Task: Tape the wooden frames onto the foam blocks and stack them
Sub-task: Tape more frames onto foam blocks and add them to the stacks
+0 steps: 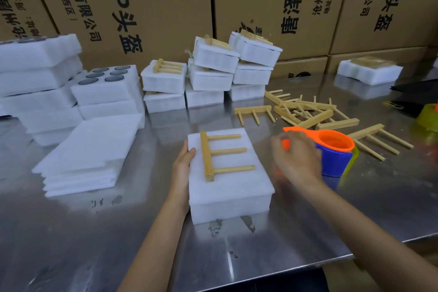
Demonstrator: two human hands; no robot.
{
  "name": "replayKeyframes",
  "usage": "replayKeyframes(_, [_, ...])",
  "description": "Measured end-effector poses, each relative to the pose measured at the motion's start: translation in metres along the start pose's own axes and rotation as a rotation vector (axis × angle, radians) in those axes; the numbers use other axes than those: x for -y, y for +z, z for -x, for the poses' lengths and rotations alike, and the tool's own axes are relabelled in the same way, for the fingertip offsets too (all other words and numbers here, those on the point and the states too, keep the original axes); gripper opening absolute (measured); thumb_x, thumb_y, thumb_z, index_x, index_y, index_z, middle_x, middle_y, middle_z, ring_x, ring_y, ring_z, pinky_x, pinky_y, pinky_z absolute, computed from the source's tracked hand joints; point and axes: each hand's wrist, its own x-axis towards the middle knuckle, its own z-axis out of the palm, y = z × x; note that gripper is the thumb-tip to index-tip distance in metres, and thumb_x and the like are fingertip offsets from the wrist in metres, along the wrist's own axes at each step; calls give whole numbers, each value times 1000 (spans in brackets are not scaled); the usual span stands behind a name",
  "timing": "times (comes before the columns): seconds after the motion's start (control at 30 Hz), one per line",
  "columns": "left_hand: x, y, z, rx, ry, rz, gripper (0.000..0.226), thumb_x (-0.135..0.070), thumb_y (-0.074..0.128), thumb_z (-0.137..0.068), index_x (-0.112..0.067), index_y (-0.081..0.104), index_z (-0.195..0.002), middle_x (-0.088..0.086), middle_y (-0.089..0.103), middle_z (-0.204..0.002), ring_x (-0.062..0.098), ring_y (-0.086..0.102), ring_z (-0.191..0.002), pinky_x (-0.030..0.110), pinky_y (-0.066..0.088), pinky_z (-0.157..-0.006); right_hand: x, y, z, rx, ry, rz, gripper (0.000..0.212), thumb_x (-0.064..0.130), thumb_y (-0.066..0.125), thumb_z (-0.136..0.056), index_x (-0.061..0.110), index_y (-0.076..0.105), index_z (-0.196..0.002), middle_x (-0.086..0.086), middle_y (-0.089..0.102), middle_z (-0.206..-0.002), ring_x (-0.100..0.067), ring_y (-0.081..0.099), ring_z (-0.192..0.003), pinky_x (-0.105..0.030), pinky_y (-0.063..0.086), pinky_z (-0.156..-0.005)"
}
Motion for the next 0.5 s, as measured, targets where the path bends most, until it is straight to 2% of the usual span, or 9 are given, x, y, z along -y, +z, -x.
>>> replayKeyframes(0.03, [1, 1, 1, -4, -4, 11, 43, -18, 44, -104, -21, 47, -147, 9, 62, -136, 32, 58, -125, 51, 41, -110, -10, -5, -6, -153, -19, 126, 31, 34, 47, -98, 13, 65, -111, -7, 62, -117, -29, 52, -113, -42, 37, -93])
replayKeyframes(0.1, [2, 2, 2, -16, -21, 37, 42, -23, 45, -104, -22, 49, -146, 7, 64, -134, 29, 60, -124, 50, 42, -110, -27, -9, -22, -259, 51, 264, 35, 31, 44, -99, 2, 59, -110, -19, 61, -116, -37, 52, -111, -47, 37, -94])
replayKeyframes(0.23, [5, 3, 2, -12, -102, 88, 45, -35, 50, -101, -19, 54, -142, 15, 62, -135, 36, 56, -127, 57, 38, -112, -35, -1, -41, -261, 116, 358, 45, 36, 33, -103, -2, 54, -111, -25, 63, -111, -42, 58, -102, -48, 39, -93])
replayKeyframes(0.3, [5, 2, 2, -15, -109, 92, 44, -36, 51, -100, -20, 55, -141, 14, 63, -134, 37, 57, -126, 57, 38, -112, -36, 1, -42, -264, 59, 406, 43, 37, 34, -103, -1, 54, -109, -24, 65, -105, -41, 60, -96, -47, 41, -89])
replayKeyframes(0.37, [5, 1, 3, -8, -104, 84, 44, -37, 52, -99, -21, 57, -139, 12, 65, -131, 35, 59, -123, 56, 41, -110, -40, 4, -40, -273, -46, 419, 36, 33, 36, -103, 2, 53, -102, -19, 67, -91, -36, 60, -82, -44, 41, -81])
replayKeyframes(0.43, [6, 0, 3, -1, -81, 87, 40, -35, 52, -98, -21, 61, -135, 10, 69, -124, 32, 65, -115, 51, 49, -101, -41, 5, -33, -277, -137, 361, 28, 30, 39, -102, 6, 52, -96, -12, 64, -75, -28, 53, -65, -39, 41, -72])
replayKeyframes(0.5, [4, 0, 5, -4, -73, 96, 38, -33, 52, -98, -19, 63, -132, 8, 72, -116, 28, 69, -104, 45, 56, -89, -40, 6, -25, -288, -184, 322, 24, 30, 43, -100, 10, 52, -92, -7, 59, -65, -23, 46, -59, -36, 42, -67])
